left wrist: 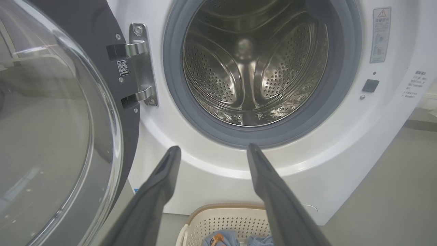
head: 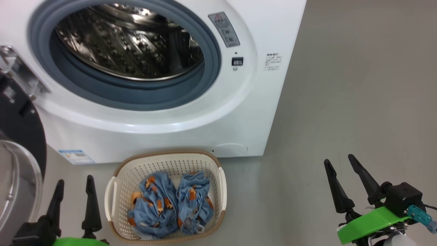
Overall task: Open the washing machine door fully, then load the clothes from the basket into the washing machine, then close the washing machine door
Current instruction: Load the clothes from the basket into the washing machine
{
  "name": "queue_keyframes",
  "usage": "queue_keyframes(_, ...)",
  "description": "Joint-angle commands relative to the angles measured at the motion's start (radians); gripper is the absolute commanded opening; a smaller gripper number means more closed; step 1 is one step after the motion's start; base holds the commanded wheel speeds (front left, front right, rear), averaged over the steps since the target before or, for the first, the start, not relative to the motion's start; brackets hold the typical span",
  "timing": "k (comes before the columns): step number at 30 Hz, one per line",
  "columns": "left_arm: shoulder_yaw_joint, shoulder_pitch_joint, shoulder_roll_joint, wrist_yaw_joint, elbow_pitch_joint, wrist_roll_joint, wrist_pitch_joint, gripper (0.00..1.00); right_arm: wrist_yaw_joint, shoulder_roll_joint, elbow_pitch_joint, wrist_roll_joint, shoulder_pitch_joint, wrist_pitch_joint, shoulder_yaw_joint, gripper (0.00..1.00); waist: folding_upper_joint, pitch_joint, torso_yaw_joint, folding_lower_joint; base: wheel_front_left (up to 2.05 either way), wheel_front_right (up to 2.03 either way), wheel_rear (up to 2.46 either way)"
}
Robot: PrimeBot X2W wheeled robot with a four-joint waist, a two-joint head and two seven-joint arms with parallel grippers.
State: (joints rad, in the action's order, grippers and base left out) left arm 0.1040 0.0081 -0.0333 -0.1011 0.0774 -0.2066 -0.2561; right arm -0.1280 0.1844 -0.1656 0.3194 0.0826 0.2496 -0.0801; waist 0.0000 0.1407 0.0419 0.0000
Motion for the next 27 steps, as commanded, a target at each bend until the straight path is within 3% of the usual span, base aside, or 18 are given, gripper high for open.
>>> queue_keyframes(1,0.029,-0.026,-0.017,0.006,-0.028,-0.001,-0.006,1.00,-0.003,0.003,0.027,0.004,0.025,0.012,-0.023,1.00,0.0000,0.037,-0.007,0.0000,0.00,0.00,0.00)
queue_keyframes(27,0.006,-0.162,-0.017,-0.015,0.047,-0.014,-0.006,1.00,-0.003,-0.020,0.013,0.000,0.096,0.012,-0.005,1.00,0.0000,0.286,-0.048,0.0000,0.00,0.00,0.00)
